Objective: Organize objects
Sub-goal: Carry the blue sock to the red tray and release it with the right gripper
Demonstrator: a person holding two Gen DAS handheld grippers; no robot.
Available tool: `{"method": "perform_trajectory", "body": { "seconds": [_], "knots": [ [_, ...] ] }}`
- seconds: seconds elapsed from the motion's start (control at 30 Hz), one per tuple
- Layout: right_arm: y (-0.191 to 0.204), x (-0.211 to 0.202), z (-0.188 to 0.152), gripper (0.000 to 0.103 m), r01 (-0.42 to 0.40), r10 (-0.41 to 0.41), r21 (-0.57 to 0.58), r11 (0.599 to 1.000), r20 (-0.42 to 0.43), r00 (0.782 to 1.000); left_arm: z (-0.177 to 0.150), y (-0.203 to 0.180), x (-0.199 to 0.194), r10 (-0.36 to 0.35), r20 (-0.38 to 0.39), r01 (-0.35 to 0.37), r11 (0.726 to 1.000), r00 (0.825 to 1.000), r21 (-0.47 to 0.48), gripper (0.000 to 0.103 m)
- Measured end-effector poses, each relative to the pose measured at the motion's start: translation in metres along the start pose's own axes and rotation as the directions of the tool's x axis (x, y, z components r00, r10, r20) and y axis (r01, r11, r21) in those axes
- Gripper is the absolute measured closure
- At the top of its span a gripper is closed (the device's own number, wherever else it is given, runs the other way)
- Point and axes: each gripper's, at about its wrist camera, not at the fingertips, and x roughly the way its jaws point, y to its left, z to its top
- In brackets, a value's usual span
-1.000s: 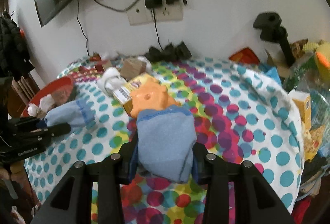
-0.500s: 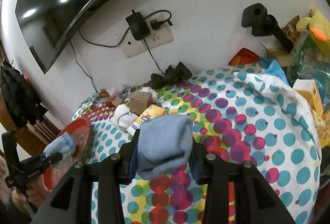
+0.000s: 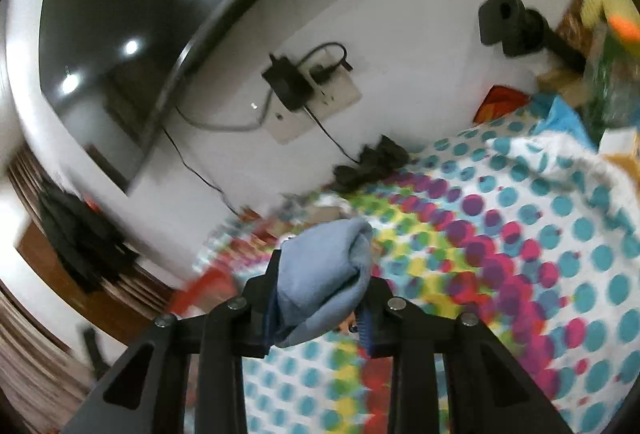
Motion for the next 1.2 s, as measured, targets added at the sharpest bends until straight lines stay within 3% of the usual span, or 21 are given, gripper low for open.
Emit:
{"method": "perform_trajectory", "body": {
  "seconds": [0.13, 0.2, 0.27, 0.33, 0.47, 0.63, 0.77, 1.2],
  "knots": [
    [0.000, 0.013, 0.001, 0.072, 0.061, -0.062, -0.014, 0.998, -0.060, 0.996, -0.002, 0.008, 0.002, 0.000, -0.005, 0.000, 1.000, 1.000, -0.016, 0.077],
    [-0.002, 0.022, -0.004, 0.072, 0.143, -0.146, -0.039, 0.989, -0.096, 0.985, -0.003, 0.011, 0.002, -0.004, -0.006, 0.004, 1.000, 1.000, -0.023, 0.077],
    [-0.007, 0.026, -0.007, 0.072, 0.149, -0.152, -0.038, 0.988, -0.110, 0.982, -0.005, 0.013, 0.004, 0.000, -0.009, 0.000, 1.000, 1.000, -0.021, 0.077],
    [-0.009, 0.033, -0.011, 0.072, 0.219, -0.227, -0.075, 0.973, -0.133, 0.965, -0.005, 0.015, 0.005, -0.005, -0.013, 0.004, 1.000, 1.000, -0.024, 0.076],
    [-0.012, 0.040, -0.022, 0.072, 0.234, -0.252, -0.121, 0.965, -0.161, 0.954, -0.007, 0.019, 0.008, -0.003, -0.011, 0.003, 1.000, 1.000, -0.028, 0.076],
    [-0.008, 0.043, -0.031, 0.072, 0.283, -0.309, -0.191, 0.940, -0.125, 0.943, -0.007, 0.026, 0.010, -0.004, -0.010, 0.004, 0.999, 1.000, -0.038, 0.076],
    [0.000, 0.048, -0.042, 0.072, 0.349, -0.382, -0.281, 0.894, -0.069, 0.922, -0.006, 0.036, 0.009, 0.007, -0.008, -0.008, 0.999, 1.000, -0.050, 0.076],
    [0.007, 0.059, -0.058, 0.072, 0.334, -0.366, -0.281, 0.900, -0.068, 0.928, -0.017, 0.093, 0.004, 0.106, -0.028, -0.108, 0.987, 0.994, -0.121, 0.076]
  ]
}}
